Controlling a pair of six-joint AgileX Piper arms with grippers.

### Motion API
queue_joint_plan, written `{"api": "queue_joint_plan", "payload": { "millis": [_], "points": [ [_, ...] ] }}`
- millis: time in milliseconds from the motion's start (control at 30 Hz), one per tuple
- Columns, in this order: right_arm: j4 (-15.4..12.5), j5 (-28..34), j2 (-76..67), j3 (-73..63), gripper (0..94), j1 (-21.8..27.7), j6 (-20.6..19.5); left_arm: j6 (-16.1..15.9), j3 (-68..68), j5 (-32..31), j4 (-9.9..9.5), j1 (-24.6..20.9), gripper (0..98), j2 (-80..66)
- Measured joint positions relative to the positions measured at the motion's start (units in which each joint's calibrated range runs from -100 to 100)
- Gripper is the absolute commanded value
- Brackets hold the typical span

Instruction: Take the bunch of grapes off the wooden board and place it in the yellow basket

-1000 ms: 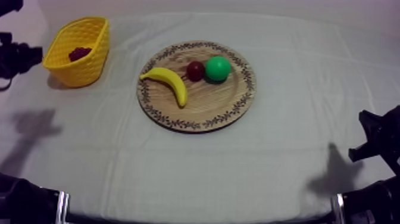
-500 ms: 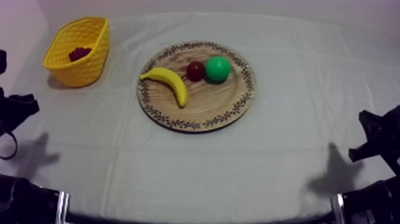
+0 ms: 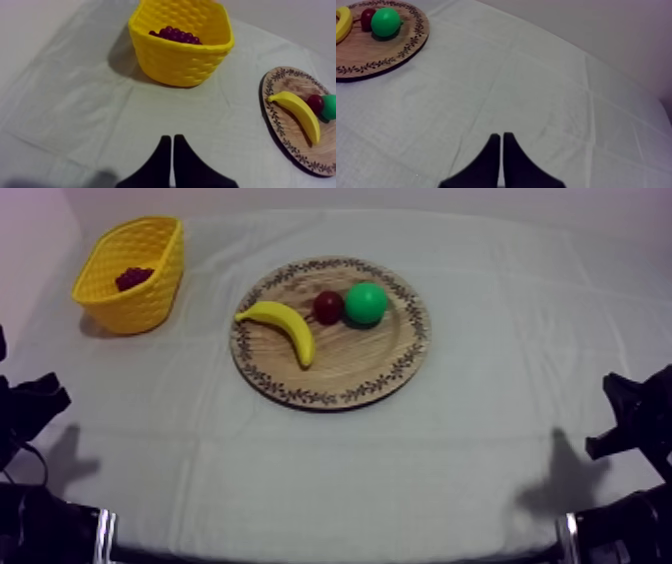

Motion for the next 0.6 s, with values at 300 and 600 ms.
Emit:
{"api": "queue_joint_plan", "payload": {
  "millis": [300, 600],
  "points": [
    [0.0, 0.0, 0.0, 0.0, 0.3, 0.0, 0.0, 2.4, 2.2, -2.7, -1.17, 0.2, 0.1, -6.2],
    [0.0, 0.0, 0.0, 0.0, 0.3, 0.0, 0.0, 3.3, 3.6, -4.3, -1.2, 1.3, 0.1, -9.5]
  ]
}}
